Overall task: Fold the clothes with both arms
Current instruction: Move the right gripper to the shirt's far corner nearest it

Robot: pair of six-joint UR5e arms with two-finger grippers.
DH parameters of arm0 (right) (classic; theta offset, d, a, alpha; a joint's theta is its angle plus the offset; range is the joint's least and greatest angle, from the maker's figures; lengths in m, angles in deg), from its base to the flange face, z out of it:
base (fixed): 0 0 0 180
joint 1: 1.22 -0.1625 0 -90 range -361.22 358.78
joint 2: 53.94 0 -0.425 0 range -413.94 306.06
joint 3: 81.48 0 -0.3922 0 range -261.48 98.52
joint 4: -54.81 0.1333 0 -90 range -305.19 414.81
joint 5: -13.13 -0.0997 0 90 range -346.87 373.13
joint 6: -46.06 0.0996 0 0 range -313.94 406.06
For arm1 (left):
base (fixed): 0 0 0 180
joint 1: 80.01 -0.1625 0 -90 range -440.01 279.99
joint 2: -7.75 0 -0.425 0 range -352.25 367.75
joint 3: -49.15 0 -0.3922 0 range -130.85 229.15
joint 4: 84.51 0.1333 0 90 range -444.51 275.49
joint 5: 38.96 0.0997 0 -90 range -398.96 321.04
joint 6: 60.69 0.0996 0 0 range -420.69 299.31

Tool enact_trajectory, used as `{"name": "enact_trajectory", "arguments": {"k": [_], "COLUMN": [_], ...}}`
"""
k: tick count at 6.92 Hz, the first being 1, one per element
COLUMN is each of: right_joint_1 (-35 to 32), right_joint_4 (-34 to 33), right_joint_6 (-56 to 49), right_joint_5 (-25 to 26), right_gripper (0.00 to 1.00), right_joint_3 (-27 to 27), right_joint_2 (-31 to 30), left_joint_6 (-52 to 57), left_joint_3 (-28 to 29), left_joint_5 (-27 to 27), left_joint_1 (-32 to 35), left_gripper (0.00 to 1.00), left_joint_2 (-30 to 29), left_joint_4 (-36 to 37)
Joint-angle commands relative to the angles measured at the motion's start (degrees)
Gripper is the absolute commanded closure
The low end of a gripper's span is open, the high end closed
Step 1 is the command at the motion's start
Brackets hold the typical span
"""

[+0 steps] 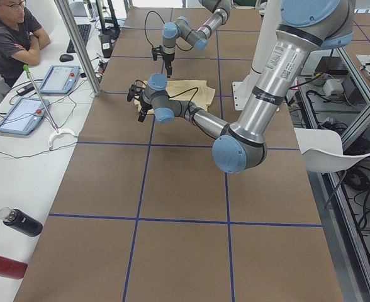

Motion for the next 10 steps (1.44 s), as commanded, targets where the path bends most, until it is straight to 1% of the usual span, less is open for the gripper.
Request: {"name": "enact_trajectory", "arguments": {"k": [1,2,7,8,10], "right_joint_1": [-0.1,0.1,-0.1,-1.0,-5.1], "right_joint_4": [5.2,5.3,5.6,5.5,5.5], "right_joint_6": [0.3,0.2,0.3,0.1,-0.8], "right_joint_5": [0.1,0.0,-0.7,-2.1,-7.2], "right_gripper": [0.0,0.0,0.0,0.0,0.0], "right_joint_3": [-6.7,-9.2,-11.8,-11.8,-11.7], "right_joint_2": [3.0,3.5,2.9,2.5,0.9], "left_joint_6": [0.0,0.0,0.0,0.1,0.1], "left_joint_3": [-0.1,-0.1,-0.2,-0.2,-0.1], "left_joint_5": [0.0,0.0,-0.1,-0.1,-0.1], "left_joint_1": [0.0,0.0,0.0,0.0,0.0], "left_gripper": [0.0,0.0,0.0,0.0,0.0], "left_joint_2": [0.0,0.0,0.0,0.0,0.1], "left_joint_4": [0.0,0.1,0.2,0.2,0.1]}}
